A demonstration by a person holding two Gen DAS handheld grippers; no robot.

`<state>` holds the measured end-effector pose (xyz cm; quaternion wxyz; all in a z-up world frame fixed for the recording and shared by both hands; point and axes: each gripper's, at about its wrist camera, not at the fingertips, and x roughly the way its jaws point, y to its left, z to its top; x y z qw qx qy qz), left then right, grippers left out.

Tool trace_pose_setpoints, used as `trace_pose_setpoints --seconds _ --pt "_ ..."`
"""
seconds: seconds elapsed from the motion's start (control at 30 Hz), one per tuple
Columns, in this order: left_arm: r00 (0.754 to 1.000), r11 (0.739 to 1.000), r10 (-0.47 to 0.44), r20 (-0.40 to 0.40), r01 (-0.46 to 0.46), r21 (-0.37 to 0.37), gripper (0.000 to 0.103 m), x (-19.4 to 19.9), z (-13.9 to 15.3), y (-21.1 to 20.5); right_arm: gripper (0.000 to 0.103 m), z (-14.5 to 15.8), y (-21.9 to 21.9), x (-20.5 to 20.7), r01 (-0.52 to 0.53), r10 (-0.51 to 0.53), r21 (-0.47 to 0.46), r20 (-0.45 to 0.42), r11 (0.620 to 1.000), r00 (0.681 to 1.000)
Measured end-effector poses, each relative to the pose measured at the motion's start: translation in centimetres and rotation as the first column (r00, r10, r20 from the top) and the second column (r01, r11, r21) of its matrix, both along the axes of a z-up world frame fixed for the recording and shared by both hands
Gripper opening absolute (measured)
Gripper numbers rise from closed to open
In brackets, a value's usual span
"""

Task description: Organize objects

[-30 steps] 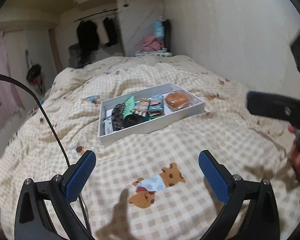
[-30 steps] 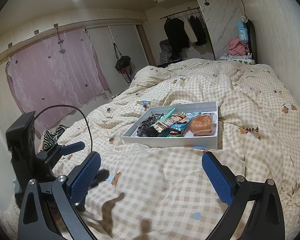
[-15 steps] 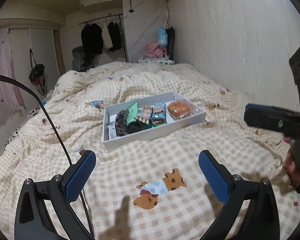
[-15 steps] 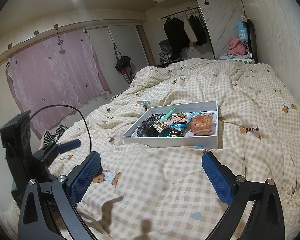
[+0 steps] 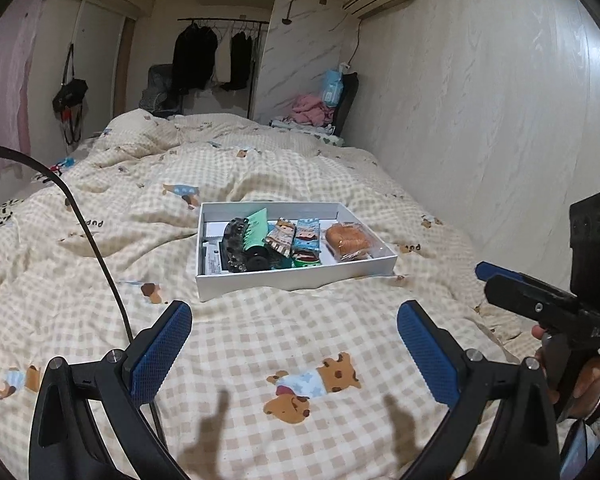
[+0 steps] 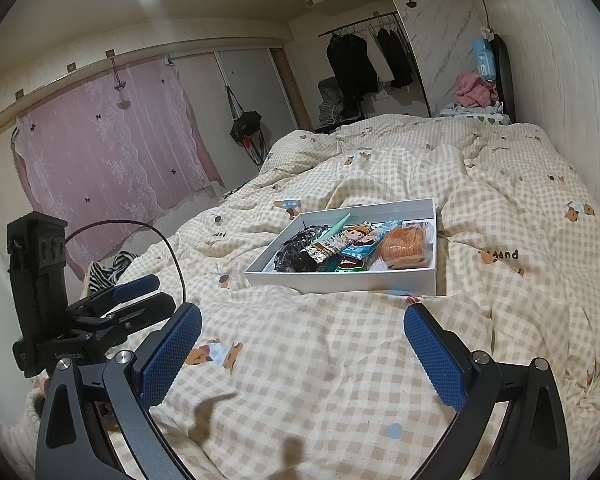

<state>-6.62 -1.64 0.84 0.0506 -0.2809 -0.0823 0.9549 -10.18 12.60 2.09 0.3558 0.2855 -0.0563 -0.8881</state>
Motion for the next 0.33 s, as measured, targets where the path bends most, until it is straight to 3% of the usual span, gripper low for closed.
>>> trace_pose_setpoints --seconds 0.17,0.33 --pt "0.999 0.999 0.035 0.036 -0.034 -0.023 0.103 -0.62 0.11 0.02 0.102 -0.02 0.05 -0.04 -0.001 0.001 0.003 0.001 1.0 1.0" --pt "1.0 1.0 0.023 0.021 -0.023 0.005 0.103 -0.21 -0.08 -0.32 0.102 -0.05 0.07 -0.02 -0.001 0.001 0.002 0.001 1.0 1.0"
